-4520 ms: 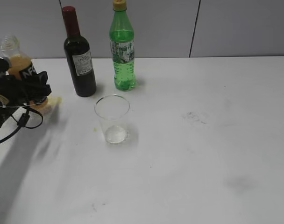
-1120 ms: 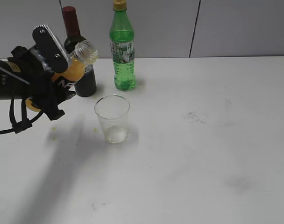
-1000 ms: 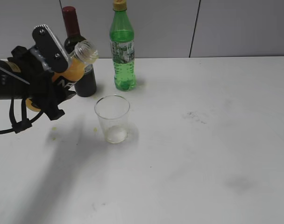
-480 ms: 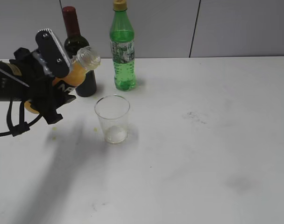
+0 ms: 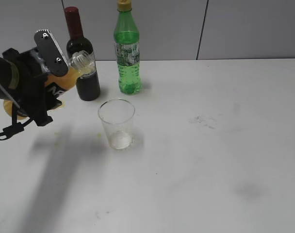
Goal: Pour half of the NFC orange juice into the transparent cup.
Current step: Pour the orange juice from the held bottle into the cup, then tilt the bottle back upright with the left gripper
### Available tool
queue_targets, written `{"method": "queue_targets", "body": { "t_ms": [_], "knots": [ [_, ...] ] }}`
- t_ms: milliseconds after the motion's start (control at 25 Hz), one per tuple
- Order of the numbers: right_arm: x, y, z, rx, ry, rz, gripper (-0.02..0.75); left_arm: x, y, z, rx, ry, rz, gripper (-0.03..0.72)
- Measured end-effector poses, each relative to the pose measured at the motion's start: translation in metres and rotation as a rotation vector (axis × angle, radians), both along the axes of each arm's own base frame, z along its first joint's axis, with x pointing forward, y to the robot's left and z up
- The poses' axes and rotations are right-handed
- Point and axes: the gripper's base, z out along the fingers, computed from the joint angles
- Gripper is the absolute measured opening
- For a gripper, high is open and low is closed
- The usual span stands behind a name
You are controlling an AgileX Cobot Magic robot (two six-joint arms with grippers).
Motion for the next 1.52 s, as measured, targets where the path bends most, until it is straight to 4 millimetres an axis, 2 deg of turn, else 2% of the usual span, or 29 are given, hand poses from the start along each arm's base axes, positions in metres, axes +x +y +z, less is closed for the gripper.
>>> {"method": "queue_targets", "body": {
  "t_ms": [200,480,640,880,1520],
  "knots": [
    [0.000,0.000,0.000,0.000,0.000,0.000,0.571,0.004,0.006,0.006,0.137,-0.062,0.046,0.474],
    [0.000,0.000,0.000,0.000,0.000,0.000,0.571,-0.004,-0.013,0.007,0.247,-0.126,0.021,0.474],
    [0.000,0.000,0.000,0.000,0.000,0.000,0.571,-0.004,-0.018,-0.002,0.333,-0.147,0.053,0.474],
    [0.000,0.000,0.000,0.000,0.000,0.000,0.571,-0.009,-0.032,-0.012,0.356,-0.141,0.024,0.474],
    [0.000,0.000,0.000,0.000,0.000,0.000,0.571,-0.006,-0.030,-0.009,0.458,-0.203,0.013,0.474]
  ]
}}
